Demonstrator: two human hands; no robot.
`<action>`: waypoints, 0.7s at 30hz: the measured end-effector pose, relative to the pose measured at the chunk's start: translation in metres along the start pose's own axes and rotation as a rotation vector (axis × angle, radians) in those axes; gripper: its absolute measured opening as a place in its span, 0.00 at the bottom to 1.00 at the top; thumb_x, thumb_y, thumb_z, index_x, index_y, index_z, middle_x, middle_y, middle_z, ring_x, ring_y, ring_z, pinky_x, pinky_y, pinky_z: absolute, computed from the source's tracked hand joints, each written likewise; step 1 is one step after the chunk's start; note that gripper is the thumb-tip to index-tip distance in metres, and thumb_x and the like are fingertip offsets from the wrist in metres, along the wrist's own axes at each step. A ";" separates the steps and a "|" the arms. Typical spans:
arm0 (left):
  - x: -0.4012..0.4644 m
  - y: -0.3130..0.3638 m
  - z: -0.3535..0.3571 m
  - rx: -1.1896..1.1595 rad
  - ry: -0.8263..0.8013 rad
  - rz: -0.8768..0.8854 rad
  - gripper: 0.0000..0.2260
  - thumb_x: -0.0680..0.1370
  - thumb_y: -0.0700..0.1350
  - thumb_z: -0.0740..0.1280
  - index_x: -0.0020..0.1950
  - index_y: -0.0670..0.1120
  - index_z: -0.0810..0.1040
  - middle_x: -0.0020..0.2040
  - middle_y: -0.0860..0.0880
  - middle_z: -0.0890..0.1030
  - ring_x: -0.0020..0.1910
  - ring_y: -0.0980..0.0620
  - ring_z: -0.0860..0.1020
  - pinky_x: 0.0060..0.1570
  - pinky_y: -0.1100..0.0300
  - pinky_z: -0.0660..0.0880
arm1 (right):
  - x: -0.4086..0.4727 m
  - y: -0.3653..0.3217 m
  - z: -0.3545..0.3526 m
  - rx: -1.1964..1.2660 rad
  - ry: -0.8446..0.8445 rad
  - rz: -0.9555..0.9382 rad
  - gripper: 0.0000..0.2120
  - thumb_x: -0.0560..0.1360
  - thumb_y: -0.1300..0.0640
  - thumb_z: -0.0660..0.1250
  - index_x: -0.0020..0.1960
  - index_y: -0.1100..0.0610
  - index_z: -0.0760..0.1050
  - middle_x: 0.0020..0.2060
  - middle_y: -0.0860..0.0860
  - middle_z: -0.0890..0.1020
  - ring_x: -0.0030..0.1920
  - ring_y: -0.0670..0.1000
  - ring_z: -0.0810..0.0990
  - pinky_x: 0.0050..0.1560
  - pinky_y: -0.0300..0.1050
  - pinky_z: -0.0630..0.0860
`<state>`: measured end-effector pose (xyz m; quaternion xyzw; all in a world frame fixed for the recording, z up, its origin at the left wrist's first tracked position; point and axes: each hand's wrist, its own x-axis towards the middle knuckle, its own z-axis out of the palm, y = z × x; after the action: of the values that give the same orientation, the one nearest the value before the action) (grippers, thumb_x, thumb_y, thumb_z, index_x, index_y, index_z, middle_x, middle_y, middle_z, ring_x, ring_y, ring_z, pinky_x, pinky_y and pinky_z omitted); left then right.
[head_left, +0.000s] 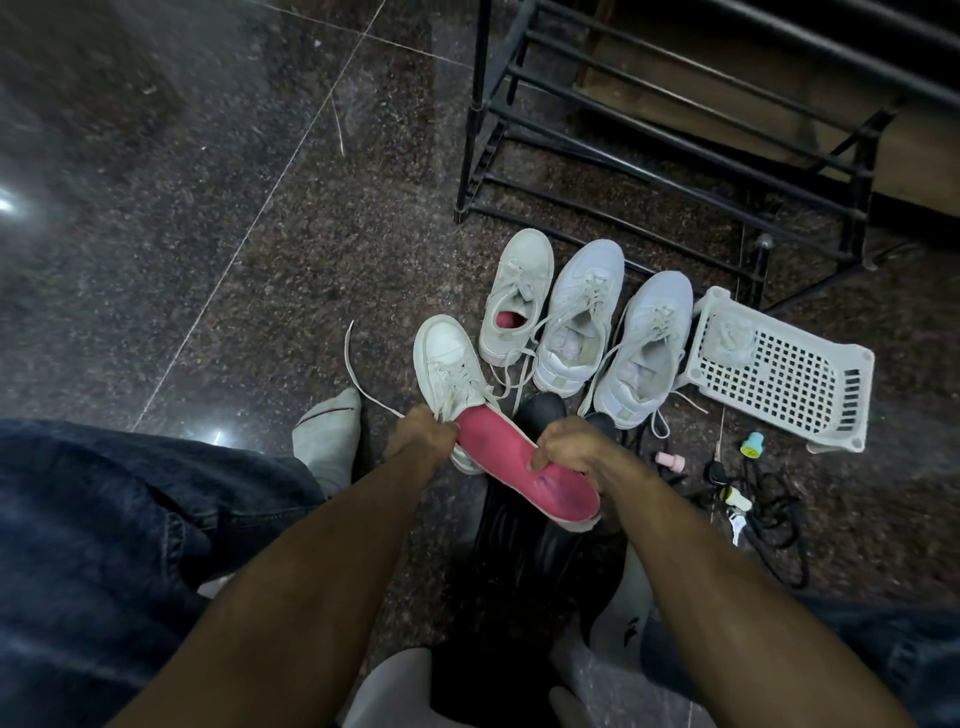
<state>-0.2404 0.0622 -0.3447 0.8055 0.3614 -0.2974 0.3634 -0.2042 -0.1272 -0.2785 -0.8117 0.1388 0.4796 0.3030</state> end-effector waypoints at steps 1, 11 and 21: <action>0.002 -0.001 0.001 0.012 0.002 -0.014 0.18 0.71 0.53 0.64 0.56 0.45 0.77 0.51 0.41 0.82 0.47 0.39 0.82 0.48 0.46 0.81 | 0.000 0.001 -0.003 -0.051 -0.001 -0.024 0.11 0.67 0.67 0.75 0.36 0.57 0.74 0.35 0.50 0.78 0.36 0.47 0.75 0.34 0.37 0.71; 0.011 0.009 -0.024 0.122 0.213 0.063 0.14 0.77 0.43 0.62 0.59 0.39 0.78 0.59 0.37 0.79 0.59 0.36 0.78 0.56 0.47 0.75 | -0.015 0.034 -0.041 -0.498 -0.021 -0.014 0.04 0.69 0.63 0.72 0.43 0.57 0.80 0.42 0.51 0.79 0.36 0.45 0.72 0.24 0.28 0.63; 0.070 0.068 -0.080 0.109 0.300 0.169 0.14 0.75 0.40 0.62 0.57 0.43 0.81 0.56 0.37 0.81 0.57 0.36 0.78 0.55 0.48 0.75 | 0.030 0.031 0.031 -0.058 -0.001 -0.018 0.10 0.67 0.69 0.67 0.33 0.56 0.75 0.28 0.49 0.75 0.28 0.46 0.72 0.25 0.36 0.67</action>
<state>-0.1296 0.1194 -0.3272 0.8870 0.3258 -0.1615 0.2847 -0.2268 -0.1301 -0.3261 -0.8212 0.1175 0.4810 0.2836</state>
